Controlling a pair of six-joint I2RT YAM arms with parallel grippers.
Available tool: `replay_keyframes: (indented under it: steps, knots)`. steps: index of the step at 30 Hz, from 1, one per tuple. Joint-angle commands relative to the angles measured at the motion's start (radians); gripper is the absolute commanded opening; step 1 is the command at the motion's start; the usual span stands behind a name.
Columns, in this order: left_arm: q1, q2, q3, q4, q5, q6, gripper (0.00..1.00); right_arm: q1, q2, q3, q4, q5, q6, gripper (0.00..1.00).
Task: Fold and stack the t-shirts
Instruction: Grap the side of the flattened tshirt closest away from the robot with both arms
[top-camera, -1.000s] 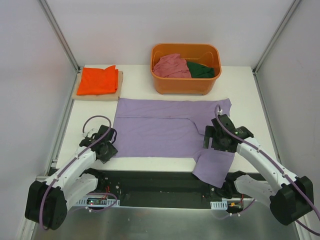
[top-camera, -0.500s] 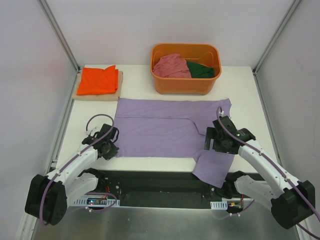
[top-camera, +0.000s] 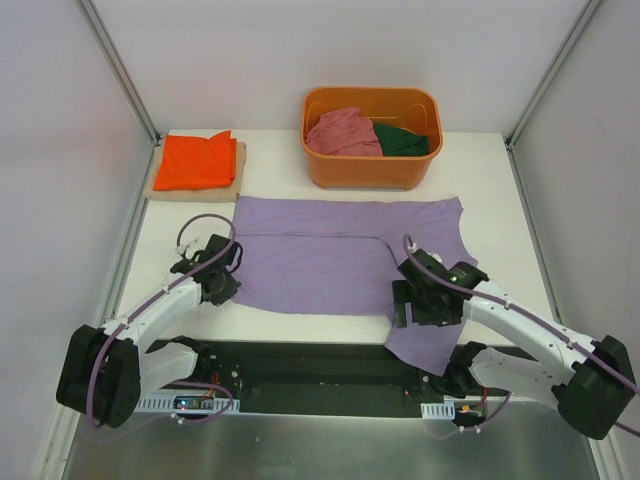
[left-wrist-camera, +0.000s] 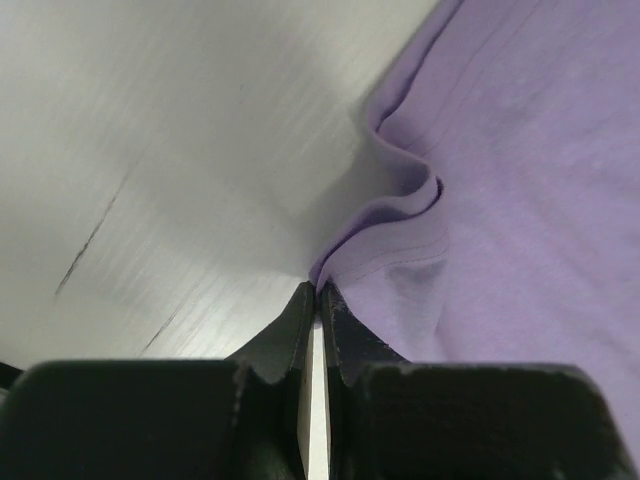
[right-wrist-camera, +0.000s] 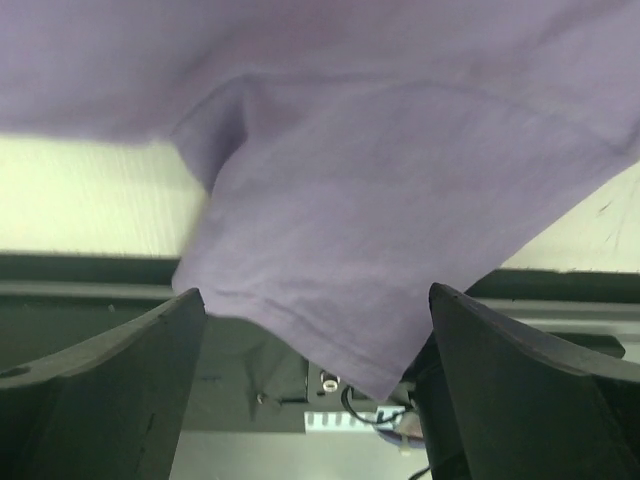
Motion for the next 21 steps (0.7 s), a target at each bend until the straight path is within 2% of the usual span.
replay_keyframes:
  steps: [1, 3, 7, 13, 19, 21]
  knots:
    - [-0.004, 0.048, 0.060, 0.024, -0.048, 0.030, 0.00, 0.145, 0.040, 0.007, -0.156, -0.023, 0.100, 0.96]
    - [-0.004, 0.052, 0.057, 0.024, -0.050, 0.030, 0.00, 0.192, 0.053, -0.006, -0.180, -0.040, 0.143, 0.99]
    - [-0.004, 0.035, 0.046, 0.029, -0.048, 0.033, 0.00, 0.237, 0.060, -0.080, -0.085, -0.191, 0.183, 0.91]
    - [-0.004, 0.014, 0.037, 0.035, -0.045, 0.045, 0.00, 0.261, 0.138, -0.109, 0.099, -0.258, 0.177, 0.82]
    - [-0.004, 0.014, 0.029, 0.036, -0.040, 0.046, 0.00, 0.335, 0.256, -0.059, 0.014, -0.174, 0.209, 0.80]
    - [-0.004, 0.009, 0.028, 0.036, -0.039, 0.048, 0.00, 0.337, 0.279, -0.054, 0.017, -0.102, 0.238, 0.78]
